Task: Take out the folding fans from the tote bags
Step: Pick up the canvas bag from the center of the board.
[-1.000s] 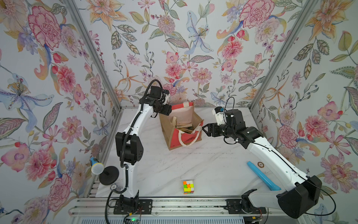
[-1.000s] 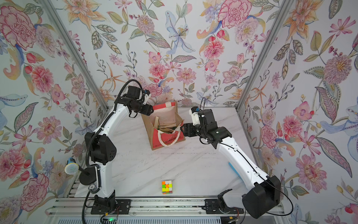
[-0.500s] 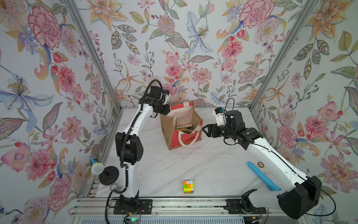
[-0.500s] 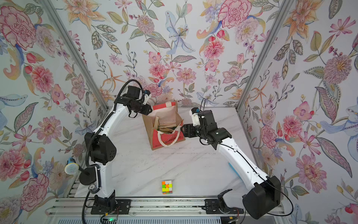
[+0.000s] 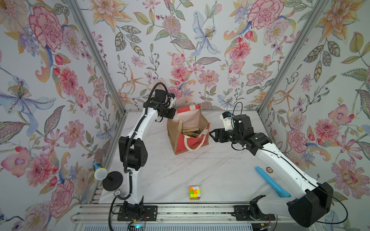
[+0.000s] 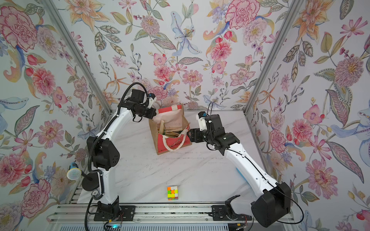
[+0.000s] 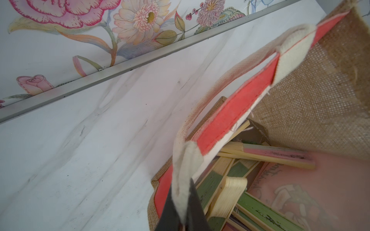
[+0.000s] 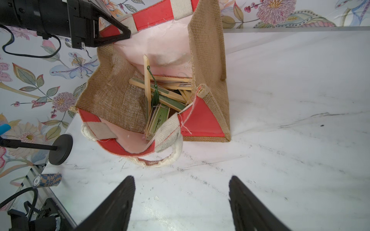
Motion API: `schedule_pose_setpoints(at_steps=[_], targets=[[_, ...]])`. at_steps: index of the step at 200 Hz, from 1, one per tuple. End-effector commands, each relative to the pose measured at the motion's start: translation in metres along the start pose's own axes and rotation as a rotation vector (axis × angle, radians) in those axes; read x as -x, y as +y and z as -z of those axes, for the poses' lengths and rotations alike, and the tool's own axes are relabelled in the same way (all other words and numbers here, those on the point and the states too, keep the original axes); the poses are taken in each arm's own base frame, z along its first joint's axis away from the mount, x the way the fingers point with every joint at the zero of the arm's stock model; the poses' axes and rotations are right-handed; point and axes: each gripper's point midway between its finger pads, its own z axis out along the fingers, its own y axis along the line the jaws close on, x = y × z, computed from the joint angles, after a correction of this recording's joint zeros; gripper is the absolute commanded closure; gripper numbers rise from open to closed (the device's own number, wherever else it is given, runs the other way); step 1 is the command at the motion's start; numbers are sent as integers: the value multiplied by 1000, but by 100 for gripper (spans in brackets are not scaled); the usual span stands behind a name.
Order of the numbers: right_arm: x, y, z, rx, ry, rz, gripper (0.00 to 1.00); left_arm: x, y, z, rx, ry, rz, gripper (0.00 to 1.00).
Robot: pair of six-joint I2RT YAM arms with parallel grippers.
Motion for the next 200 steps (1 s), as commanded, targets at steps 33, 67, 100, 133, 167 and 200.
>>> schedule_pose_setpoints(at_steps=[33, 67, 100, 133, 167, 200], targets=[[3, 2, 11, 23, -48, 7, 24, 86, -15, 52, -83, -414, 145, 100], [3, -4, 14, 30, -65, -13, 24, 121, -17, 81, -27, -532, 78, 100], [2, -4, 12, 66, -81, -28, 25, 143, -29, 104, 40, -619, -12, 100], [-4, -5, 8, 82, -85, -31, 25, 135, -47, 108, 102, -637, -82, 100], [-12, -4, 3, 114, -96, -33, 26, 97, -80, 104, 155, -658, -178, 100], [-19, 2, 1, 172, -123, -51, 28, 56, -100, 94, 152, -642, -183, 100]])
